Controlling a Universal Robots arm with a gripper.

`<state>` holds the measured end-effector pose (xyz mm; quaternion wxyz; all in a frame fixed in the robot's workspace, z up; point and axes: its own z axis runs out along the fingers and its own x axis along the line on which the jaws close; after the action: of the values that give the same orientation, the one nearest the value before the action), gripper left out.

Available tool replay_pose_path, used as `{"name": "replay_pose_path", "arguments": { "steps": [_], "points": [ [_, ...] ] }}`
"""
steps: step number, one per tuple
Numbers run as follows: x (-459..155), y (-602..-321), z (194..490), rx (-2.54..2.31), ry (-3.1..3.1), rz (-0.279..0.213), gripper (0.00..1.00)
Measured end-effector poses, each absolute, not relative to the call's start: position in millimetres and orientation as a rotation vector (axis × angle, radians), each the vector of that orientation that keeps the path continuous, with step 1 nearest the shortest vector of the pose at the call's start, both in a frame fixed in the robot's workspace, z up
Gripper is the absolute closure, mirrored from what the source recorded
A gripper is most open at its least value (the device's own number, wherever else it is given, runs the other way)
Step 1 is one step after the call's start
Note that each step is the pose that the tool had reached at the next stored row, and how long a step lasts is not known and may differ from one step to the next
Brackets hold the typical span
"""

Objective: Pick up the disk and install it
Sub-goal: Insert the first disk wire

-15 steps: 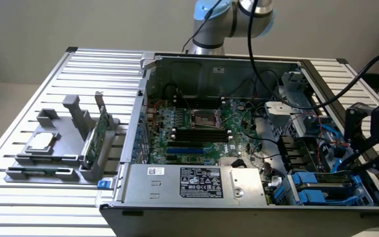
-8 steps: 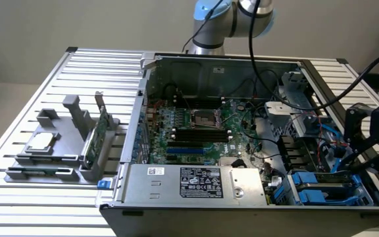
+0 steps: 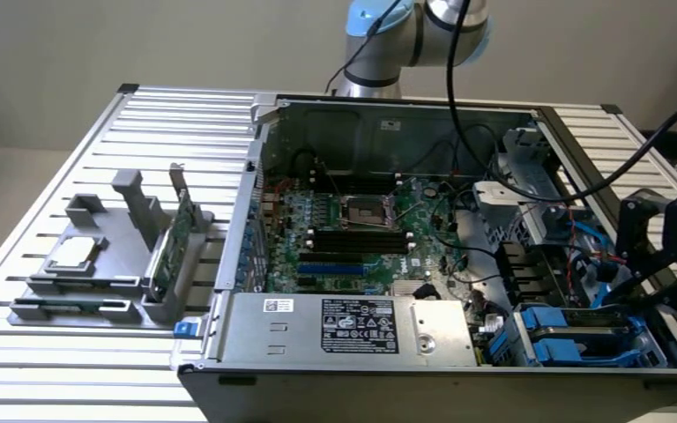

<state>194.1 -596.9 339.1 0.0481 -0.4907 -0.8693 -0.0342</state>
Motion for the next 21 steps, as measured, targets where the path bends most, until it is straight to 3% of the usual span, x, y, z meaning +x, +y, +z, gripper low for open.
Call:
{"name": "replay_pose_path", "arguments": {
  "steps": [10,12,21],
  "points": [
    [194.2,-597.0,337.6,-1.515,-2.634,-0.114,0.74],
    [194.3,-597.0,337.5,-1.521,-2.629,-0.114,0.83],
    [194.4,-597.1,339.4,-1.535,-2.609,-0.105,0.84]
  ]
}}
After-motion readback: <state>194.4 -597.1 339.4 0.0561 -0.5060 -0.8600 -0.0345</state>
